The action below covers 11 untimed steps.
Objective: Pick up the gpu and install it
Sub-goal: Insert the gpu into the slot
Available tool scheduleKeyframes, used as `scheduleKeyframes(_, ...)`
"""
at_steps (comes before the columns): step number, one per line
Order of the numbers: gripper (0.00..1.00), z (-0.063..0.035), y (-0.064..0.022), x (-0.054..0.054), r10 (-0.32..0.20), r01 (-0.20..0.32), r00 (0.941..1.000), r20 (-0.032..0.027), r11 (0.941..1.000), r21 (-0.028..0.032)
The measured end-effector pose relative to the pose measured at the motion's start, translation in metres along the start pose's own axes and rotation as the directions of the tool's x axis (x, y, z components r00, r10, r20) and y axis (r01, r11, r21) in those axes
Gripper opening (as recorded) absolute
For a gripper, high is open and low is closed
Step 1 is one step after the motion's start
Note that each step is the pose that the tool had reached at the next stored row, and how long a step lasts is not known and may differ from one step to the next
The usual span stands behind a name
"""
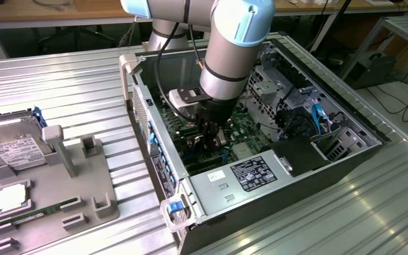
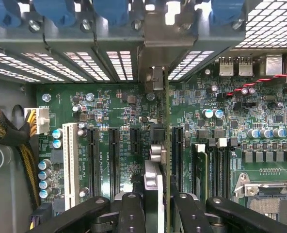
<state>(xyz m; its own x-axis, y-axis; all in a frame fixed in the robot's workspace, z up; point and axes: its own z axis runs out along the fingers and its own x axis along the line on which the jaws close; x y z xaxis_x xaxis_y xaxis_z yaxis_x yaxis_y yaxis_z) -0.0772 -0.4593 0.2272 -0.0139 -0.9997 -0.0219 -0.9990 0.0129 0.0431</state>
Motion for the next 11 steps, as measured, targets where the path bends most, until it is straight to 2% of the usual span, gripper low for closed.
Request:
scheduleKeyframes(3,0.28,-0.0004,0.0,0.0,0.0,0.0,1.0,0.0005,1.0,0.0014)
scheduleKeyframes(4,0.28,-0.0004,-0.0001,0.0,0.0,0.0,1.0,0.0029,1.0,0.0033)
scheduleKeyframes(5,0.29,-0.0022,0.0001,-0.001,0.0,0.0,1.0,0.0009,1.0,0.0033)
scheduleKeyframes(6,0.36,-0.005,0.0003,-0.001,0.0,0.0,1.0,-0.0007,1.0,0.0043)
scheduleKeyframes(11,0.36,-0.0238,0.001,-0.004,0.0,0.0,1.0,-0.0003,1.0,0.0089)
